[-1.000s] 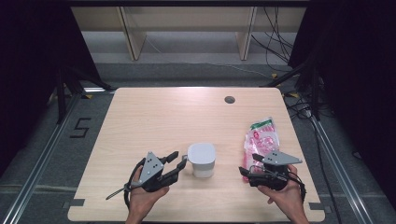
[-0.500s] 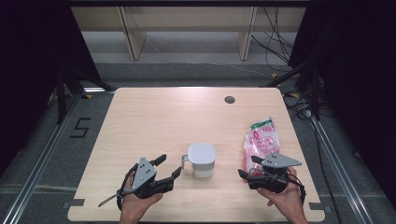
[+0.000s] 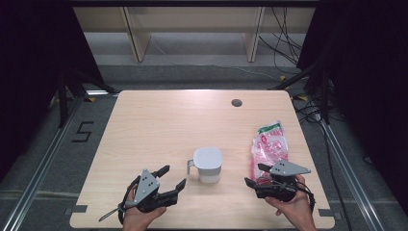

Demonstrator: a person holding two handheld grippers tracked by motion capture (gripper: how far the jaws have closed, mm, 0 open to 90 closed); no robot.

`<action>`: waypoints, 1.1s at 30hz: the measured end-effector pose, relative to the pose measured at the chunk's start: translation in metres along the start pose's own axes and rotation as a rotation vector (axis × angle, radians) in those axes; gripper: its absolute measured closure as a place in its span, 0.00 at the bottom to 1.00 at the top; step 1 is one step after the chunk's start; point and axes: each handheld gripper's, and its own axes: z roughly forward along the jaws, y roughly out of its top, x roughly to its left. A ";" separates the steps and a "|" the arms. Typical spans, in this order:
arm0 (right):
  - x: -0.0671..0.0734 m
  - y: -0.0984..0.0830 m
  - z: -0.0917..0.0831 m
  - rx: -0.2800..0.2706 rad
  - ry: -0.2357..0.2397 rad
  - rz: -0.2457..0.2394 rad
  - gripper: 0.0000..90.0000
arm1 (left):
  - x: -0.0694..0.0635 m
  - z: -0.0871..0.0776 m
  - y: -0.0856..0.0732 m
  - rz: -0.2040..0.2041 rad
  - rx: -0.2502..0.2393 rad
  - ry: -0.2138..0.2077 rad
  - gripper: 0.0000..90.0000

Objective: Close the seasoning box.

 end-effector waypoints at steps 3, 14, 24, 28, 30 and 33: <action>0.003 -0.002 0.000 0.006 0.018 0.031 0.32 | 0.001 0.001 -0.005 0.006 -0.005 -0.007 0.32; 0.004 -0.008 0.001 0.019 0.039 0.021 0.32 | -0.002 0.003 -0.016 -0.026 0.001 -0.001 0.31; 0.003 -0.010 -0.003 0.025 0.033 0.016 0.32 | -0.006 0.001 -0.025 -0.021 0.024 -0.015 0.31; 0.003 -0.015 -0.004 0.040 0.041 0.010 0.32 | -0.006 0.002 -0.030 -0.014 0.043 -0.012 0.30; 0.003 -0.018 -0.006 0.055 0.032 0.021 0.30 | -0.006 0.003 -0.032 -0.016 0.052 -0.012 0.30; 0.001 -0.022 -0.007 0.063 0.033 0.013 0.30 | -0.008 0.006 -0.035 -0.039 0.060 -0.009 0.28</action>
